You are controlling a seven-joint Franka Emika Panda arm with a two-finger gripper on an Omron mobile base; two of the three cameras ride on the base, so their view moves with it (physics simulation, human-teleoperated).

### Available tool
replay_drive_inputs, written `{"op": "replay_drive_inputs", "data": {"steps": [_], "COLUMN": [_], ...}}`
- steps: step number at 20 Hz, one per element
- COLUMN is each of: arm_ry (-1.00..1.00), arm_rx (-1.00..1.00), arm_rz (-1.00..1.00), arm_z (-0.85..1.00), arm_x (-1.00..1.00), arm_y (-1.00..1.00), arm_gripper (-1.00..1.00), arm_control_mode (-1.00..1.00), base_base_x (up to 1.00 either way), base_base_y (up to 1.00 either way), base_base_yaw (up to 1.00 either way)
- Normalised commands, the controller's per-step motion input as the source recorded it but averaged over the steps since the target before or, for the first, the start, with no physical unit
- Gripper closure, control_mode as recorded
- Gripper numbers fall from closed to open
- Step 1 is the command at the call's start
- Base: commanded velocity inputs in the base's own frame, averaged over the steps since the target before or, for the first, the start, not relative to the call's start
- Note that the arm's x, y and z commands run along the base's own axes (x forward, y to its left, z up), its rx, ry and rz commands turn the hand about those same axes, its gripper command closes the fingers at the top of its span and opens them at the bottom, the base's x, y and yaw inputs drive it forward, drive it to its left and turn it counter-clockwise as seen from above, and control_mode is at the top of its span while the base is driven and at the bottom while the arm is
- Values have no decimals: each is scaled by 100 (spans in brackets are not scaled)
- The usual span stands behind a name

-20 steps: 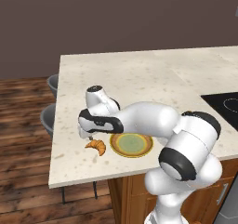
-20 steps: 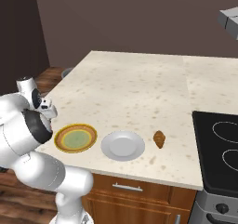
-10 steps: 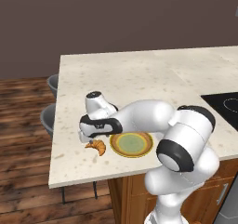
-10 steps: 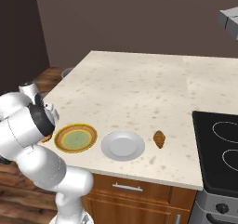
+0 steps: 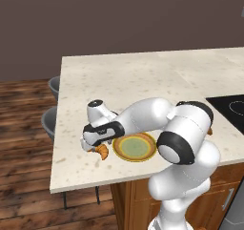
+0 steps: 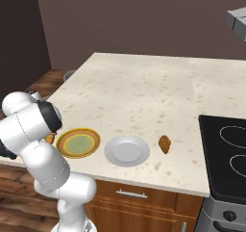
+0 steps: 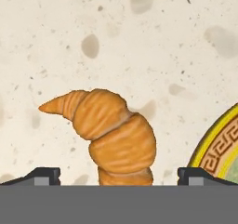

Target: Place the pastries on the plates.

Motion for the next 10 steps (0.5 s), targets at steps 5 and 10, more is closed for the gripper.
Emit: {"op": "replay_drive_inputs", "data": {"steps": [5, 10], "arm_ry": [0, 0], "arm_rx": [0, 0], "arm_rz": [0, 0], "arm_z": [-27, -25], "arm_x": [0, 1], "arm_y": [1, 0], "arm_gripper": [-100, -100], "arm_control_mode": [-100, -100], "base_base_x": [0, 0], "base_base_y": [0, 0], "base_base_yaw": [0, 0]}}
